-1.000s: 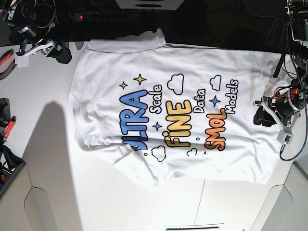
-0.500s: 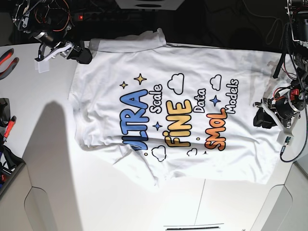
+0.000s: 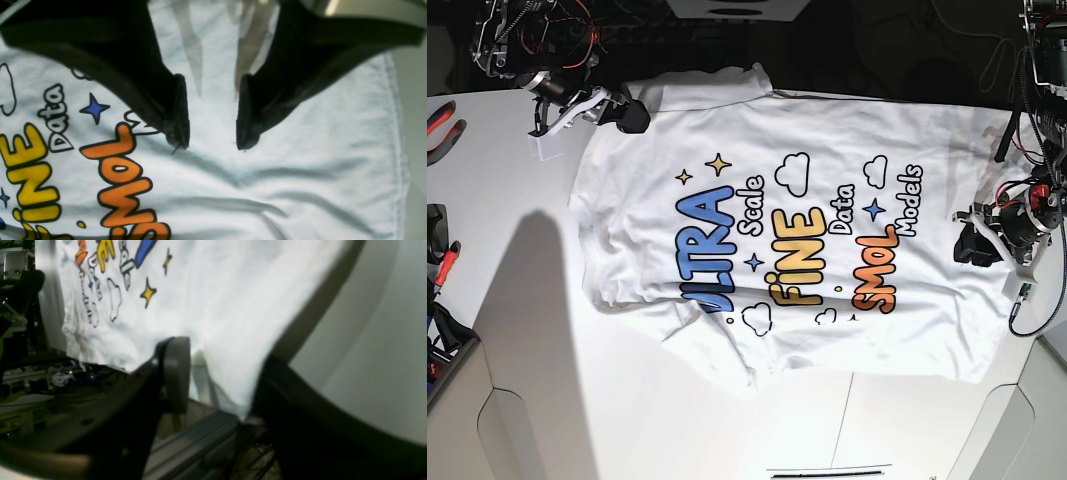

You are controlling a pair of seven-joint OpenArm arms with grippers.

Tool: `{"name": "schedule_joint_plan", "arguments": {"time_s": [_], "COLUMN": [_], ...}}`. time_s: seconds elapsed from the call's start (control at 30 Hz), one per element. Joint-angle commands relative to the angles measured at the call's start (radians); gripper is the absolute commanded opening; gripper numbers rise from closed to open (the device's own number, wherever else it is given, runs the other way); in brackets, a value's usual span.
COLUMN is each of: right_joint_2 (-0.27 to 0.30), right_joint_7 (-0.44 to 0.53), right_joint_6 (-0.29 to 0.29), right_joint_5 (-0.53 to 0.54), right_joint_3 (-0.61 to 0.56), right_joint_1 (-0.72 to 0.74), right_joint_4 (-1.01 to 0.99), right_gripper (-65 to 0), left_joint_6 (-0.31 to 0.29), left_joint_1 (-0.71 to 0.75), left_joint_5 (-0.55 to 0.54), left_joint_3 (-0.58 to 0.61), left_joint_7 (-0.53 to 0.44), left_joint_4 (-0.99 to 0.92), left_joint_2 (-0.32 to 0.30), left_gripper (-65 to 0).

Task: Layout the t-shirt on the table in an organized manner, then fold the t-shirt properly
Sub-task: 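Grasp the shirt hem corners with both grippers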

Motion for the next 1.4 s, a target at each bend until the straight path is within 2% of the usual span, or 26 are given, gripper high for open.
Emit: {"name": "schedule_joint_plan", "arguments": {"time_s": [0.0, 0.07, 0.1, 0.17, 0.23, 0.4, 0.57, 0.7, 0.83, 1.03, 1.37], "right_joint_2": [0.005, 0.005, 0.005, 0.005, 0.006, 0.005, 0.005, 0.005, 0.005, 0.005, 0.005], "right_joint_7": [-0.008, -0.007, -0.007, -0.004, 0.008, 0.011, 0.011, 0.011, 0.011, 0.011, 0.011], "right_joint_6": [0.001, 0.0, -0.001, -0.001, -0.001, -0.001, -0.001, -0.001, -0.001, -0.001, -0.001], "right_joint_5": [-0.019, -0.034, -0.041, -0.059, -0.063, -0.063, -0.063, -0.061, -0.062, -0.062, -0.062], "right_joint_3": [0.0, 0.0, 0.0, 0.0, 0.0, 0.0, 0.0, 0.0, 0.0, 0.0, 0.0], "right_joint_1": [-0.003, -0.003, -0.003, -0.003, -0.003, 0.003, 0.009, 0.019, 0.018, 0.018, 0.018], "right_joint_4": [0.011, 0.011, 0.011, 0.011, 0.011, 0.011, 0.011, 0.011, 0.011, 0.011, 0.011], "right_gripper": [-45.0, -60.1, -65.0, -65.0, -65.0, -65.0, -65.0, -65.0, -65.0, -65.0, -65.0], "left_joint_6": [-0.007, -0.002, 0.021, 0.061, 0.065, 0.074, -0.059, -0.184, -0.184, -0.184, -0.184], "left_joint_1": [-0.016, -0.016, -0.015, -0.015, -0.01, 0.019, 0.02, 0.029, 0.081, 0.145, 0.151], "left_joint_5": [0.002, 0.064, 0.105, 0.148, 0.15, 0.074, -0.104, -0.233, -0.258, -0.258, -0.267], "left_joint_3": [-0.011, -0.026, -0.043, -0.095, -0.168, -0.365, -0.484, -0.493, -0.493, -0.503, -0.503], "left_joint_7": [-0.035, -0.07, -0.093, -0.112, -0.111, -0.107, -0.027, 0.062, 0.052, -0.013, 0.06], "left_joint_4": [0.016, 0.016, 0.015, 0.014, 0.013, -0.091, -0.357, -0.512, -0.531, -0.531, -0.53], "left_joint_2": [-0.02, -0.02, -0.02, -0.021, -0.02, -0.024, -0.068, -0.107, -0.129, -0.147, -0.089], "left_gripper": [-37.9, -37.9, -37.9, -37.9, -37.9, -37.9, -37.8, -32.7, -32.7, -32.7, -32.7]}}
